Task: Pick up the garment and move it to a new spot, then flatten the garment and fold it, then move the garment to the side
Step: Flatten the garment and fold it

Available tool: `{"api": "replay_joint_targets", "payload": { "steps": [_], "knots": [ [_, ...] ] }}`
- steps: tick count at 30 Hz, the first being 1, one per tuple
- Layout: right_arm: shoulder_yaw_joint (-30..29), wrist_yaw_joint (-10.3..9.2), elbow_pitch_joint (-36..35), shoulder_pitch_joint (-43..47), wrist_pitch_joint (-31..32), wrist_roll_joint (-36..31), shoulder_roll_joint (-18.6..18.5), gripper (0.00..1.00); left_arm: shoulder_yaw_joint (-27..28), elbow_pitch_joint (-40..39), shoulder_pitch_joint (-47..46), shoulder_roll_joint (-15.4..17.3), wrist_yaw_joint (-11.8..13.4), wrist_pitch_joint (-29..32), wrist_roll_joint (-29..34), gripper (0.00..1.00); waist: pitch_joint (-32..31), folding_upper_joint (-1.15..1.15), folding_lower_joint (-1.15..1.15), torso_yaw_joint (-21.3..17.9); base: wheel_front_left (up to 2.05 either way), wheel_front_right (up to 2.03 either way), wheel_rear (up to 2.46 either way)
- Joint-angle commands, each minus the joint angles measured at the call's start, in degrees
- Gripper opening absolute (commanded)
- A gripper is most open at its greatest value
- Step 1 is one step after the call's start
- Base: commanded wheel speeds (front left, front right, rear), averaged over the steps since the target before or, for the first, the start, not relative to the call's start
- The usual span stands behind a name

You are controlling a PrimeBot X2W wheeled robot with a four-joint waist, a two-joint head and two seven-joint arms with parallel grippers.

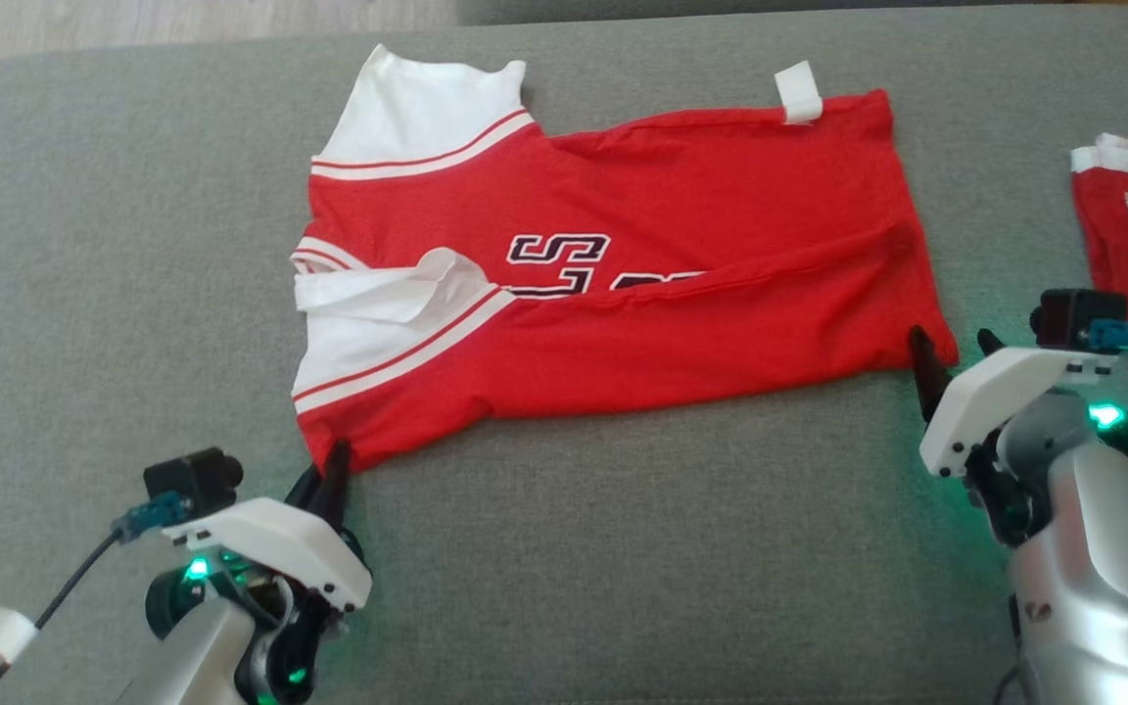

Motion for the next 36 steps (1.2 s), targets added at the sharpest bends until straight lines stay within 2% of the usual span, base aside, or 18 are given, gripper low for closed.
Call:
{"api": "replay_joint_targets", "payload": {
  "steps": [1, 3, 4, 5, 6, 7, 8, 9, 10, 15, 19, 20, 26, 29, 33, 34, 35, 36],
  "knots": [
    [0.4, 0.37, 0.2, -3.2, -0.8, -0.2, 0.6, 1.0, 2.3, -1.0, -2.8, 1.0, -0.3, -1.1, 0.2, 0.0, 0.3, 0.0, -0.01, 0.5, 0.0, 0.0, 0.0],
    [0.1, 0.37, 2.3, -4.0, -1.2, -0.2, 0.8, 1.0, 2.3, -1.1, -3.1, 1.0, -0.6, -1.7, 0.4, 0.0, 0.4, 0.0, -0.01, 0.8, 0.0, 0.0, 0.0],
    [0.1, 0.37, 3.4, -4.3, -1.3, 0.0, 0.9, 0.65, 2.3, -1.2, -3.3, 1.0, -0.7, -1.9, 0.5, 0.0, 0.4, 0.0, -0.01, 1.0, 0.0, 0.0, 0.0],
    [0.2, 0.37, 4.5, -4.5, -1.2, 0.2, 0.9, 0.48, 2.3, -1.3, -3.3, 1.0, -0.8, -2.1, 0.6, 0.0, 0.4, 0.0, -0.01, 1.1, 0.0, 0.0, 0.0],
    [0.3, 0.37, 5.5, -4.7, -1.1, 0.5, 1.0, 0.35, 2.4, -1.5, -3.4, 1.1, -0.8, -2.3, 0.6, 0.0, 0.3, 0.0, -0.01, 1.1, 0.0, 0.0, 0.0],
    [0.3, 0.37, 5.5, -4.7, -1.1, 0.5, 1.0, 0.35, 2.4, -1.5, -3.4, 1.1, -0.8, -2.3, 0.6, 0.0, 0.3, 0.0, -0.01, 1.1, 0.0, 0.0, 0.0],
    [0.5, 0.37, 6.4, -4.8, -0.9, 0.7, 1.0, 0.28, 2.4, -1.7, -3.4, 1.2, -0.9, -2.5, 0.7, 0.0, 0.2, 0.0, -0.01, 1.2, 0.0, 0.0, 0.0],
    [0.7, 0.37, 7.1, -4.9, -1.0, 1.0, 1.1, 0.16, 2.3, -1.9, -3.4, 1.4, -0.9, -2.7, 0.9, 0.0, 0.2, 0.0, -0.01, 1.2, 0.0, 0.0, 0.0],
    [0.8, 0.37, 7.8, -5.0, -1.1, 1.2, 1.1, 0.0, 2.4, -2.2, -3.4, 1.6, -1.0, -3.0, 1.0, 0.0, 0.0, 0.0, -0.01, 1.2, 0.0, 0.0, 0.0],
    [0.8, 0.37, 8.5, -5.6, -4.2, 2.6, 1.1, 0.0, 2.5, -4.7, -2.9, 3.5, -0.9, -3.9, 2.2, 0.0, -1.3, 0.0, -0.01, 0.8, 0.0, 0.0, 0.0],
    [0.3, 0.37, 6.1, -4.1, -6.1, 4.4, 1.2, 0.0, 2.6, -9.6, -1.1, 6.2, -0.6, -4.0, 3.2, 0.0, -2.9, 0.0, -0.01, 0.6, 0.0, 0.0, 0.0],
    [0.2, 0.37, 3.8, -1.9, -6.2, 5.3, 1.2, 0.0, 2.7, -12.9, 0.5, 8.0, 0.1, -3.5, 3.8, 0.0, -3.7, 0.0, -0.01, 0.6, 0.0, 0.0, 0.0],
    [0.2, 0.37, -7.1, 9.3, -4.4, 8.8, 1.2, 0.0, 2.2, -24.2, 8.1, 12.5, 3.3, -0.4, 4.1, 0.0, -5.0, 0.0, -0.01, 0.7, 0.0, 0.0, 0.0],
    [0.1, 0.37, -12.6, 14.8, -3.6, 9.9, 1.2, 0.0, 2.2, -27.9, 12.3, 13.5, 5.3, 0.2, 3.6, 0.0, -5.0, 0.0, -0.01, 0.4, 0.0, 0.0, 0.0],
    [0.6, 0.37, -17.1, 20.7, -2.7, 11.6, 1.2, 0.0, 1.6, -29.1, 16.8, 13.1, 6.8, -0.3, 3.0, 0.0, -4.8, 0.0, -0.01, -0.1, 0.0, 0.0, 0.0],
    [0.6, 0.37, -17.7, 21.7, -2.7, 11.9, 1.2, 0.13, 1.5, -28.8, 17.6, 12.9, 6.9, -0.6, 2.9, 0.0, -4.8, 0.0, -0.01, -0.2, 0.0, 0.0, 0.0],
    [0.6, 0.37, -18.2, 22.7, -2.9, 12.3, 1.2, 0.3, 1.4, -28.3, 18.2, 12.5, 7.0, -0.9, 2.6, 0.0, -4.9, 0.0, -0.01, -0.2, 0.0, 0.0, 0.0],
    [0.6, 0.37, -18.5, 23.5, -3.1, 12.5, 1.2, 0.99, 1.4, -27.9, 18.6, 12.2, 7.1, -1.4, 2.6, 0.18, -5.0, 0.0, -0.01, -0.3, 0.0, 0.0, 0.0]
  ]
}}
